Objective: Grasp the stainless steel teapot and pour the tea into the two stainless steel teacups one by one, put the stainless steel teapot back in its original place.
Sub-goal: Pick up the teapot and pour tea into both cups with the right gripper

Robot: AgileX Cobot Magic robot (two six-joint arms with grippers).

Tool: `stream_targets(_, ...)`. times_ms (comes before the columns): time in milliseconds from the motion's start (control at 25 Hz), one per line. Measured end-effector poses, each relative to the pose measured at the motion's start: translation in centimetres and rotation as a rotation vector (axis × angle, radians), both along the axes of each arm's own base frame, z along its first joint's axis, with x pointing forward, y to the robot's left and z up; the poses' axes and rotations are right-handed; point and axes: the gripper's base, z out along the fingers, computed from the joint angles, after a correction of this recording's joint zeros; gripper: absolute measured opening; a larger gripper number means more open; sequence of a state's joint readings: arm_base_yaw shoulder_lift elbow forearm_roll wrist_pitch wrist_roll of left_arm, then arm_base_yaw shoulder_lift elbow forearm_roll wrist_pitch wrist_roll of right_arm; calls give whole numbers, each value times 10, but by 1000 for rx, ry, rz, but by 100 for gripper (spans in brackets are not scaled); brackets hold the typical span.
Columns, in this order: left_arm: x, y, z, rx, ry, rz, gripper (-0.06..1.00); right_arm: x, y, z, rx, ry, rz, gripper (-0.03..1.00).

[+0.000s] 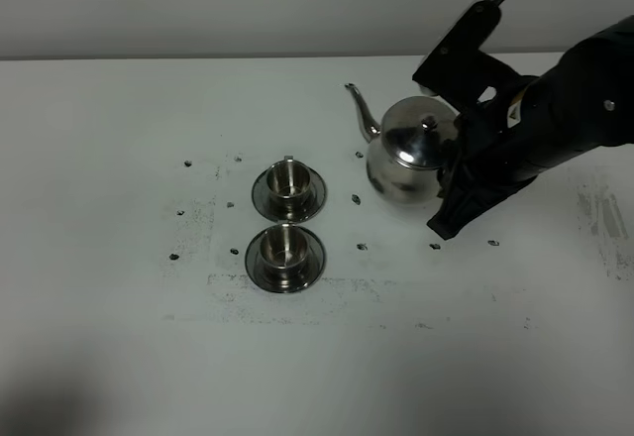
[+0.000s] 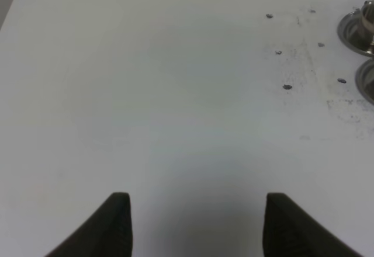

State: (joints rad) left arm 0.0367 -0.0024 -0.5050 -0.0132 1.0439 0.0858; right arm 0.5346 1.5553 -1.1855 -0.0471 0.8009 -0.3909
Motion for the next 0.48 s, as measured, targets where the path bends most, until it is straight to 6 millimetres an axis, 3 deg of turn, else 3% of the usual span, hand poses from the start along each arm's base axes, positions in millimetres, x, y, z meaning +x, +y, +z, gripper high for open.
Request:
stream_targets(200, 0, 0, 0, 0, 0, 0, 49, 16, 15, -1, -52, -29, 114, 20)
stream_targets(480, 0, 0, 0, 0, 0, 0, 49, 52, 37, -12, -183, -22, 306, 20)
